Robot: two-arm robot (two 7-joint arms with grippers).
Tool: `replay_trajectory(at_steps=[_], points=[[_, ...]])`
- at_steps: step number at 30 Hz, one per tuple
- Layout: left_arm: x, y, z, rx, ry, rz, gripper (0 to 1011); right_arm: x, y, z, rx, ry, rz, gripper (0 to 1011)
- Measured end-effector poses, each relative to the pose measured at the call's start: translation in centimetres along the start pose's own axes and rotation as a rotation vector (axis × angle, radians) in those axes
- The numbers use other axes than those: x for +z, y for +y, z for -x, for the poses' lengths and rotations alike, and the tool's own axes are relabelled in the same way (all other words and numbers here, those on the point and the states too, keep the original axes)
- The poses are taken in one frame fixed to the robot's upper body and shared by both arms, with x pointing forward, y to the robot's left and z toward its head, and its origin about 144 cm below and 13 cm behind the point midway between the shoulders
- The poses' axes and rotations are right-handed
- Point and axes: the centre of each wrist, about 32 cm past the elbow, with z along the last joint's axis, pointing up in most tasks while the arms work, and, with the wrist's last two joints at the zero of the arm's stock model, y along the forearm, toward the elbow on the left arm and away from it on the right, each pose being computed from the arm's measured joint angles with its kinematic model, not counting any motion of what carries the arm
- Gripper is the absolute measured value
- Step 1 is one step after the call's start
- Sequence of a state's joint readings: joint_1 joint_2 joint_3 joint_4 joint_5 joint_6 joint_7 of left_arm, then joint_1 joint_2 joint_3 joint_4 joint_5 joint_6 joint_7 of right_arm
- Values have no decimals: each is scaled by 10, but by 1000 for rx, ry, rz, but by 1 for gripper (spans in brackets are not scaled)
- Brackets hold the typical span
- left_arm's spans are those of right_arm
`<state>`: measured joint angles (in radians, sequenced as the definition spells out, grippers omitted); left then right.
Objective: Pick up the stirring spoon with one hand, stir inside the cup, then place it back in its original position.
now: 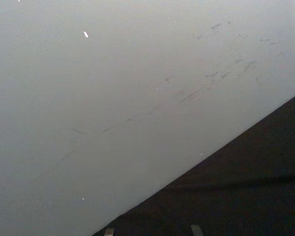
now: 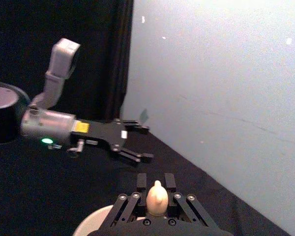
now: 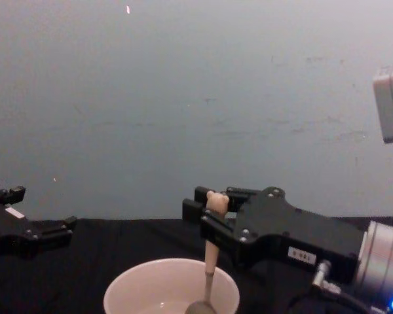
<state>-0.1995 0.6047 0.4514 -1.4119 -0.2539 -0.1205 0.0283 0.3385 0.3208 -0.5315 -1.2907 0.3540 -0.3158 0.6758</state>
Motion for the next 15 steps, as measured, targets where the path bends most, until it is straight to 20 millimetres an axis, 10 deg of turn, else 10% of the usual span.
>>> replay_trajectory(at_steps=[15], points=[[0, 0, 0, 0, 0, 0, 1001, 1, 21, 15, 45, 41, -40, 212]])
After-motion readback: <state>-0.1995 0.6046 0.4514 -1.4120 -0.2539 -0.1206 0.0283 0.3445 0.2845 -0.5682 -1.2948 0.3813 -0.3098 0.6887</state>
